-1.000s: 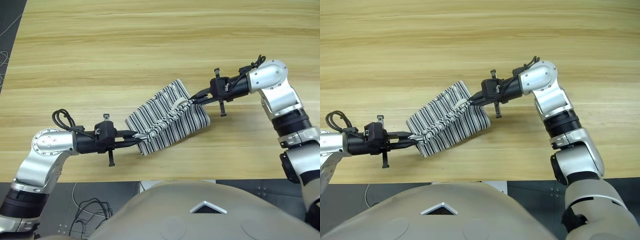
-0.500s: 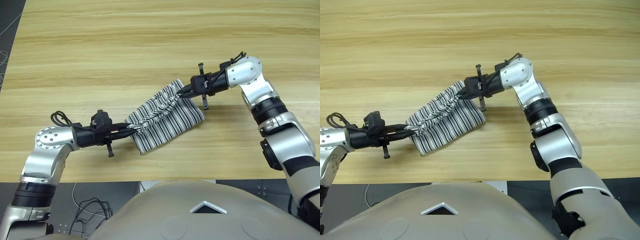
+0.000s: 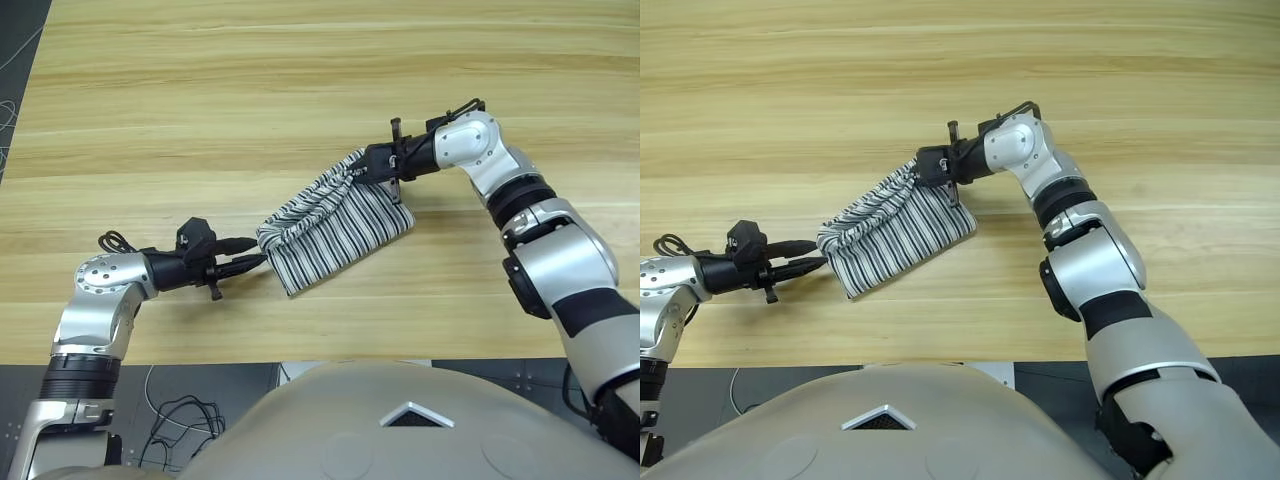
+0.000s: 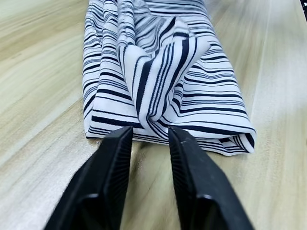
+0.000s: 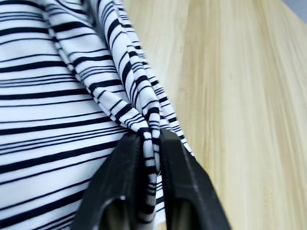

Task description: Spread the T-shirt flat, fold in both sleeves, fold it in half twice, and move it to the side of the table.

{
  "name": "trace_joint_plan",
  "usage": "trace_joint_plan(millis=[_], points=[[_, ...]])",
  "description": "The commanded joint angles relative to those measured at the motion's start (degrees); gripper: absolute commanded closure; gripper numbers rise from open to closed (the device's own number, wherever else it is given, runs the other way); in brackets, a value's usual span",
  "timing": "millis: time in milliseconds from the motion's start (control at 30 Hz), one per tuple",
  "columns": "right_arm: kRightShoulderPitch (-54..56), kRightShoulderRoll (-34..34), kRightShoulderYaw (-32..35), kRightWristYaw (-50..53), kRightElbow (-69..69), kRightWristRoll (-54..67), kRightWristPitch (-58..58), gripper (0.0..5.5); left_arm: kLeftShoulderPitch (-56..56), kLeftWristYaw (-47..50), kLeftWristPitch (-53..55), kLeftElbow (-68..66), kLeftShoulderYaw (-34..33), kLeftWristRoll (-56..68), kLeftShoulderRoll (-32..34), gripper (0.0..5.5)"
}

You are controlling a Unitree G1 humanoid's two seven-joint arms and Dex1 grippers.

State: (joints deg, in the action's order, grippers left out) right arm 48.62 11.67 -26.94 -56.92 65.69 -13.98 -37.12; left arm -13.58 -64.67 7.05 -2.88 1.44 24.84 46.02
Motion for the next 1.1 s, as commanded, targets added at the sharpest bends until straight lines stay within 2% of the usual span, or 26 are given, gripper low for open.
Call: trace_joint_plan(millis=[33, 167, 333, 433, 533, 633, 733, 833, 967, 1100], points=[[2.87, -0.39, 1.58, 1.94, 1.42, -0.8, -0.44, 4.5, 1.48, -1.11, 0.04, -3.21, -2.69, 0.17, 0.1, 3.67], [3.86, -1.31, 3.88, 3.76, 2.03, 0.16, -0.1, 4.5, 3.88, -1.32, -0.97, -8.37, -4.09, -0.81, -0.49, 3.67], [5.17, -1.21, 5.26, 8.89, 2.79, -1.3, -0.23, 4.5, 3.6, -2.07, -1.78, -7.98, -5.57, -0.6, -0.75, 3.67], [3.74, -1.37, 6.96, 5.7, 0.58, 1.81, -1.27, 4.5, 2.98, -2.11, -2.23, -6.92, -6.55, -0.42, -0.95, 3.67], [-2.08, -2.57, 10.16, -3.52, -9.91, 11.42, 1.15, 4.5, 3.56, -0.05, -3.94, -6.44, -9.1, 0.3, -2.7, 3.67], [-10.94, -2.28, 10.23, -10.35, -26.03, 20.38, 10.36, 4.5, 4.66, 1.39, -4.05, -4.94, -10.97, 1.65, -4.57, 3.67], [-18.75, -1.44, 8.95, -12.01, -36.97, 24.01, 17.95, 4.5, 5.08, 1.14, -3.87, -5.1, -10.97, 1.44, -5.09, 3.67], [-23.48, -1.86, 7.95, -11.19, -41.87, 24.47, 21.79, 4.5, 4.97, 0.91, -3.99, -5.22, -10.83, 0.93, -5.55, 3.67], [-25.68, -4.23, 6.33, -9.06, -41.7, 22.93, 22.36, 4.5, 5.89, 0.37, -4.43, -6.21, -10.37, 0.51, -5.95, 3.67], [-24.2, -7.65, 5.01, -4.38, -32.09, 18.74, 17.45, 4.5, 6.96, -0.01, -5.35, -7.51, -9.76, -0.31, -6.48, 3.67]])
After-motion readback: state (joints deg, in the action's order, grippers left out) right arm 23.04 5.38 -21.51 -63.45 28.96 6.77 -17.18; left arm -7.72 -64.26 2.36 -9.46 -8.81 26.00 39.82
